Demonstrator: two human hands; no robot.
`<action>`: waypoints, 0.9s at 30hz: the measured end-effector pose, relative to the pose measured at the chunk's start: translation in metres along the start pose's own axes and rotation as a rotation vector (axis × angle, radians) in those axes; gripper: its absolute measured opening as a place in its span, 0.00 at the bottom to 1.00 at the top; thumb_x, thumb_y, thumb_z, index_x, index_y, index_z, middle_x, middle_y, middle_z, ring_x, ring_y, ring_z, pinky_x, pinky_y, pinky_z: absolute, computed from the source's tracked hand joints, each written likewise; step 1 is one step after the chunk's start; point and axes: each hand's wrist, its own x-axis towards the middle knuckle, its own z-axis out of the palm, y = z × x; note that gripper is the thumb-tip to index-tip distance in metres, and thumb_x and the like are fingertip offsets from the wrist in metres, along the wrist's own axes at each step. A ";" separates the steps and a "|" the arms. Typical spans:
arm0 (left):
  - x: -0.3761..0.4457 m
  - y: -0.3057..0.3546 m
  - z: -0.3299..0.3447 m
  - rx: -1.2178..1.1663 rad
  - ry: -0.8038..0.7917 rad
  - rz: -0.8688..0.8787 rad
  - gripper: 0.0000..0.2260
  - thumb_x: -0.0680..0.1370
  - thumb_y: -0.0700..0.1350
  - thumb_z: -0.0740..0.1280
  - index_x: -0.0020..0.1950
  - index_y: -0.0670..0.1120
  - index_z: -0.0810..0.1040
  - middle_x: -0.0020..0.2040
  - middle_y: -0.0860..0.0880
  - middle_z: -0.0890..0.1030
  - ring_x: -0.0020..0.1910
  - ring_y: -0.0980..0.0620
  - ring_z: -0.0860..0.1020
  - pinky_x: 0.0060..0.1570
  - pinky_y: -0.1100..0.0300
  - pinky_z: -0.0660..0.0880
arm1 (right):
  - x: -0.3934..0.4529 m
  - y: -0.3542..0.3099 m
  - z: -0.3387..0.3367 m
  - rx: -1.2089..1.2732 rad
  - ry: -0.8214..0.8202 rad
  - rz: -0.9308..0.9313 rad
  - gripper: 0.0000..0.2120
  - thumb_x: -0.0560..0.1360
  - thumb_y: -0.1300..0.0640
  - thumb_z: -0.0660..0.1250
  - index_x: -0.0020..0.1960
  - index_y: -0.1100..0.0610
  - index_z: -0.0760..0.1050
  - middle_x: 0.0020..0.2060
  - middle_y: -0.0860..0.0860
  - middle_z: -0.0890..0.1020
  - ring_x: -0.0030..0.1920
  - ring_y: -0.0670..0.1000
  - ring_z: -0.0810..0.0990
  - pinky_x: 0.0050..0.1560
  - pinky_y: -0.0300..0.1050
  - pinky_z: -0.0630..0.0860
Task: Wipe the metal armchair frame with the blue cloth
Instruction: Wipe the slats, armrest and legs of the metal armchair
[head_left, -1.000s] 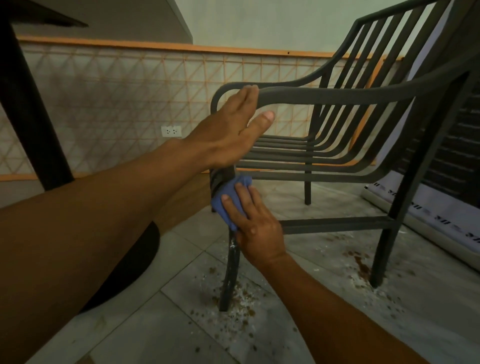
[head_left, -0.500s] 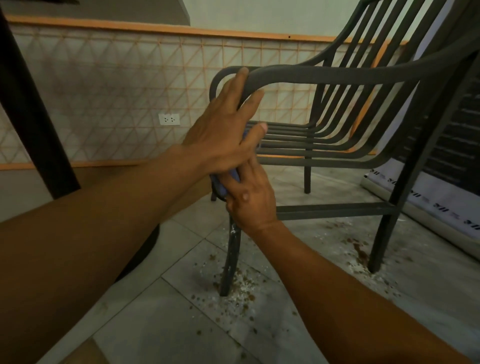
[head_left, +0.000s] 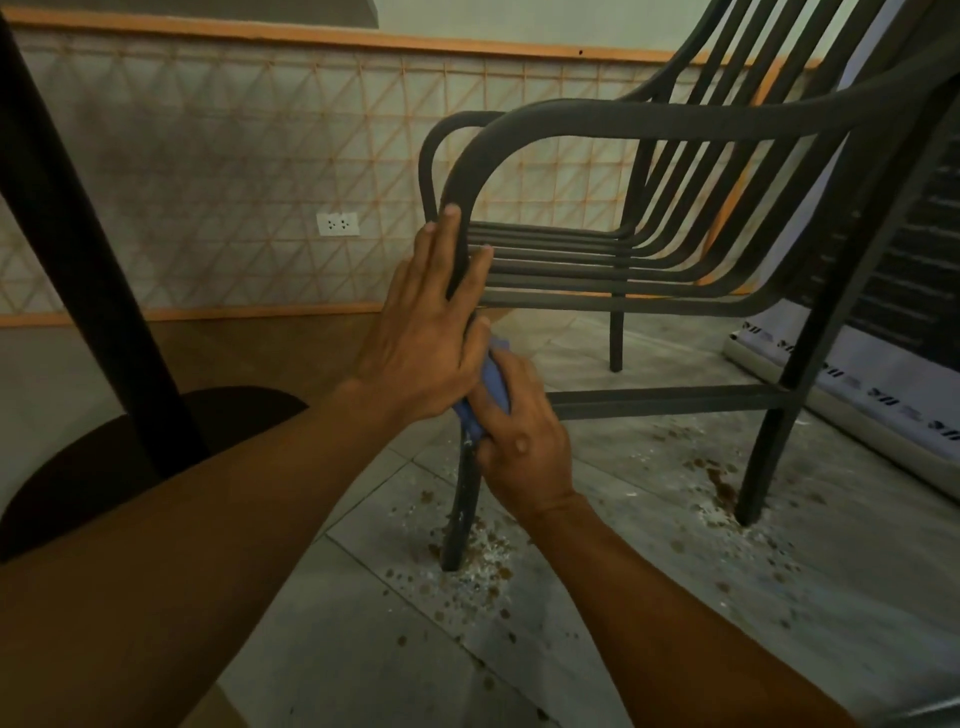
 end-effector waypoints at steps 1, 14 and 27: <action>0.000 -0.001 0.000 -0.004 0.002 0.010 0.27 0.80 0.52 0.51 0.77 0.46 0.50 0.78 0.38 0.41 0.77 0.40 0.41 0.73 0.38 0.51 | 0.011 -0.002 -0.002 0.027 0.059 -0.015 0.32 0.67 0.71 0.73 0.68 0.58 0.68 0.62 0.68 0.75 0.62 0.67 0.75 0.55 0.57 0.79; 0.004 0.005 0.000 0.381 0.010 0.073 0.30 0.76 0.50 0.58 0.76 0.44 0.54 0.78 0.35 0.44 0.76 0.37 0.43 0.72 0.38 0.40 | -0.067 0.012 0.038 -0.145 -0.334 0.137 0.19 0.76 0.58 0.66 0.67 0.57 0.72 0.63 0.61 0.75 0.62 0.61 0.73 0.63 0.55 0.71; 0.007 0.008 0.020 0.749 -0.599 0.672 0.19 0.78 0.52 0.51 0.53 0.47 0.80 0.49 0.48 0.82 0.59 0.44 0.74 0.73 0.38 0.39 | -0.073 0.016 0.052 -0.001 -0.229 0.297 0.28 0.69 0.58 0.75 0.67 0.57 0.72 0.56 0.62 0.78 0.52 0.61 0.80 0.49 0.50 0.80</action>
